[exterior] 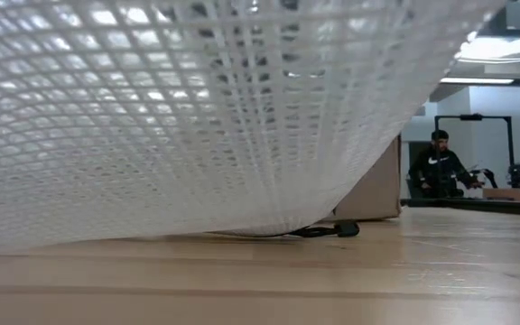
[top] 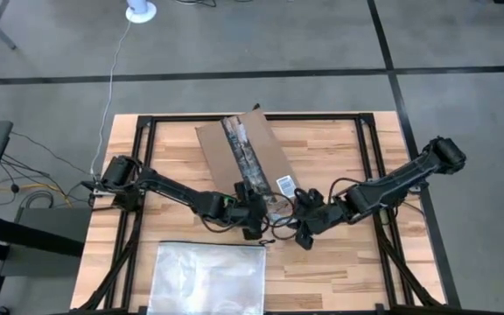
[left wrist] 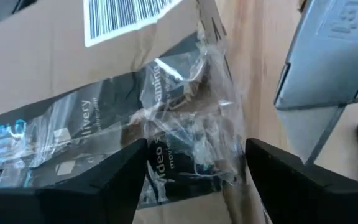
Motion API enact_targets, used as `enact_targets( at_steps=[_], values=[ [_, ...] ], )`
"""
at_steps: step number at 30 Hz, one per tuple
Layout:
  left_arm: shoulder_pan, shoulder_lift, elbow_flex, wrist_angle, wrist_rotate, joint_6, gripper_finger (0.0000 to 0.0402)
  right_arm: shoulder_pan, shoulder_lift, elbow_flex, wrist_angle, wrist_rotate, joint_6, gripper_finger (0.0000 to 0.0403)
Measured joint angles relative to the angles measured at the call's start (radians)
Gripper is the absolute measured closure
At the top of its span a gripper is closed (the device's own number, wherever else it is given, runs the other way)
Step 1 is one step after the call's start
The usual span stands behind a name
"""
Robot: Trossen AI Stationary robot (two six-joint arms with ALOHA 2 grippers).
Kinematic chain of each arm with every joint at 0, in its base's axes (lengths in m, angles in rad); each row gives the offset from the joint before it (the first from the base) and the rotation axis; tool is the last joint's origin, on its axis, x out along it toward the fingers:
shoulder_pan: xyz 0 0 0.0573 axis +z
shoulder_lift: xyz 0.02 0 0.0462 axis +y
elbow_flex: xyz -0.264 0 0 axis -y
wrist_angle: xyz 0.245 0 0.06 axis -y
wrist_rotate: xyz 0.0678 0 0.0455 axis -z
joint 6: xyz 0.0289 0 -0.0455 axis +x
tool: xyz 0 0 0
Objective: Unpack boxes
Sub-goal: Open the box using the cutter
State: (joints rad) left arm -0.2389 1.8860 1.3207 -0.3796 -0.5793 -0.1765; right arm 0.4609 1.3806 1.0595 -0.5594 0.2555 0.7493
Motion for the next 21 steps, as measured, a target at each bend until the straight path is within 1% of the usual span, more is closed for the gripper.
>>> enact_targets(
  at_steps=[3,5,7,10,13,16,18,21],
  values=[
    [-0.005,-0.004,0.004,-0.052,-0.026,-0.011,0.0146,0.029,-0.060,0.040,-0.102,-0.009,-0.012,0.0294],
    [-0.020,-0.019,0.021,-0.098,-0.026,-0.023,0.0146,0.050,-0.095,0.045,-0.141,0.039,0.012,0.0294],
    [-0.040,-0.043,0.053,-0.121,-0.024,-0.037,0.0146,0.064,-0.119,0.045,-0.201,0.115,0.052,0.0294],
    [-0.063,-0.078,0.101,-0.185,-0.025,-0.049,0.0146,0.071,-0.128,0.041,-0.282,0.192,0.099,0.0294],
    [-0.091,-0.109,0.136,-0.276,-0.038,-0.078,0.0146,0.080,-0.121,-0.013,-0.304,0.199,0.135,0.0294],
    [-0.126,-0.158,0.144,-0.425,-0.056,-0.180,0.0146,0.116,-0.117,-0.093,-0.277,0.183,0.215,0.0294],
    [-0.148,-0.187,0.128,-0.533,-0.081,-0.275,0.0146,0.158,-0.117,-0.160,-0.251,0.171,0.289,0.0294],
    [-0.160,-0.216,0.071,-0.585,-0.077,-0.390,0.0146,0.210,-0.116,-0.254,-0.178,0.171,0.400,0.0294]
  ],
)
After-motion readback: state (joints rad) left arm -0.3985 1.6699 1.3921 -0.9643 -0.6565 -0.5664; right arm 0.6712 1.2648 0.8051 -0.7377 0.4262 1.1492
